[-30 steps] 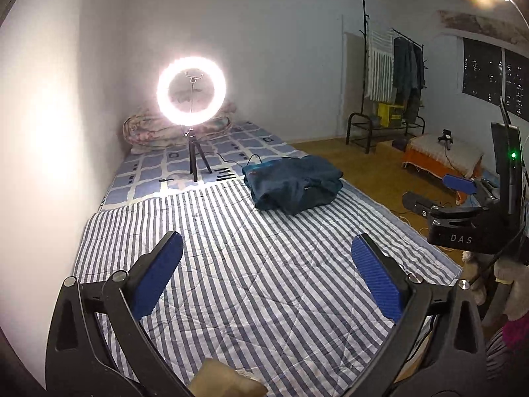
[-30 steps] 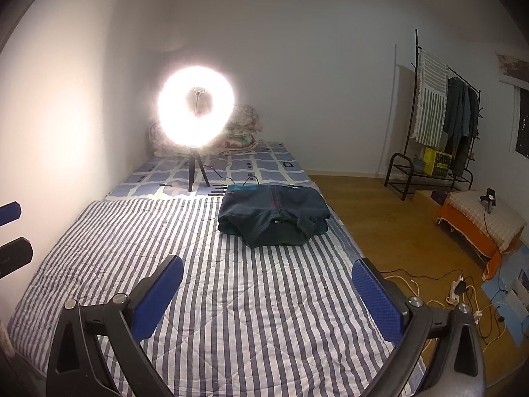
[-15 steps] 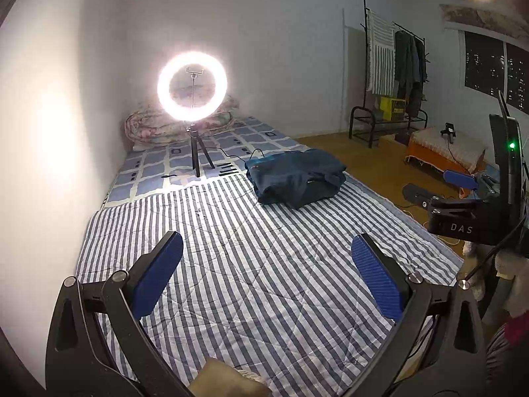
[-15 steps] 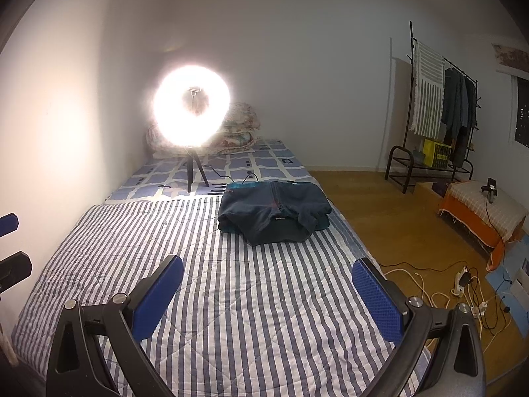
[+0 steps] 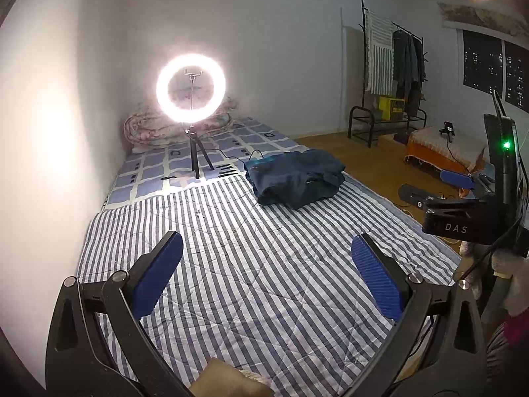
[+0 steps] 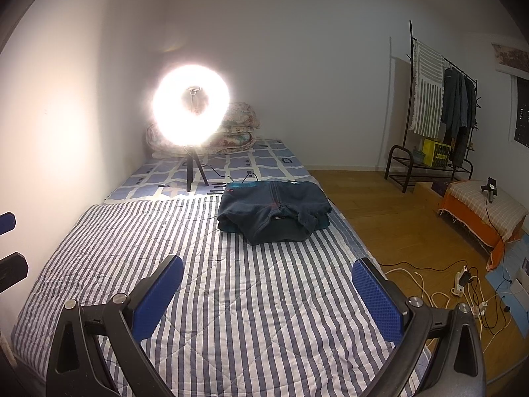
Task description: Fold large clothes
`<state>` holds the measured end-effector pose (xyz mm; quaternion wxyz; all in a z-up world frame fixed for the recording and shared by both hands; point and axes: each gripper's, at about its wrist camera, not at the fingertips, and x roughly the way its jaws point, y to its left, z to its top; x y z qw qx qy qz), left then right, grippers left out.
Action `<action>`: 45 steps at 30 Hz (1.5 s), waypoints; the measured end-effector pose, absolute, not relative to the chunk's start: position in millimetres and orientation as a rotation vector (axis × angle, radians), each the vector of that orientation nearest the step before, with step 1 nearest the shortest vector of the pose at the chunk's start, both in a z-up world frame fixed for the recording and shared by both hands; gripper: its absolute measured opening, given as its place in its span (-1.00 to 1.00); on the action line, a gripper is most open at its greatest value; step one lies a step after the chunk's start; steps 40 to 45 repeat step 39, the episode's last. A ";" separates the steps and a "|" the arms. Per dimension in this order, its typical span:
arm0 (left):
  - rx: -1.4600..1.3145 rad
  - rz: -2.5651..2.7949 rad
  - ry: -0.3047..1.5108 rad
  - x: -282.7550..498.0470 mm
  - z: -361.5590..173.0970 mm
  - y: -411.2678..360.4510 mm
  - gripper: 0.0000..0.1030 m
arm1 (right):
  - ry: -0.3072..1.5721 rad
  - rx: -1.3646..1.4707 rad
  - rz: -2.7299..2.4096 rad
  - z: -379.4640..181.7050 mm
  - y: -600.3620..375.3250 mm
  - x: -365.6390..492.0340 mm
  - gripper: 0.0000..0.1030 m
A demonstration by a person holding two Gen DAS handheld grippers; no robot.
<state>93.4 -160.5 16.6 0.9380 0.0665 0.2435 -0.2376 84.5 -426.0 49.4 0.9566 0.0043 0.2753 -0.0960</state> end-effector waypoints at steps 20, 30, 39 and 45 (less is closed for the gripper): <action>0.155 -0.486 0.489 92.8 17.0 -158.2 1.00 | 0.562 0.011 -0.200 47.8 -425.5 83.8 0.99; 0.160 -0.487 0.465 96.1 18.5 -152.8 1.00 | 0.569 0.009 -0.193 46.5 -422.1 84.0 0.99; 0.155 -0.479 0.443 104.1 21.1 -144.1 1.00 | 0.566 0.018 -0.197 47.5 -422.3 82.0 0.99; 0.155 -0.479 0.443 104.1 21.1 -144.1 1.00 | 0.566 0.018 -0.197 47.5 -422.3 82.0 0.99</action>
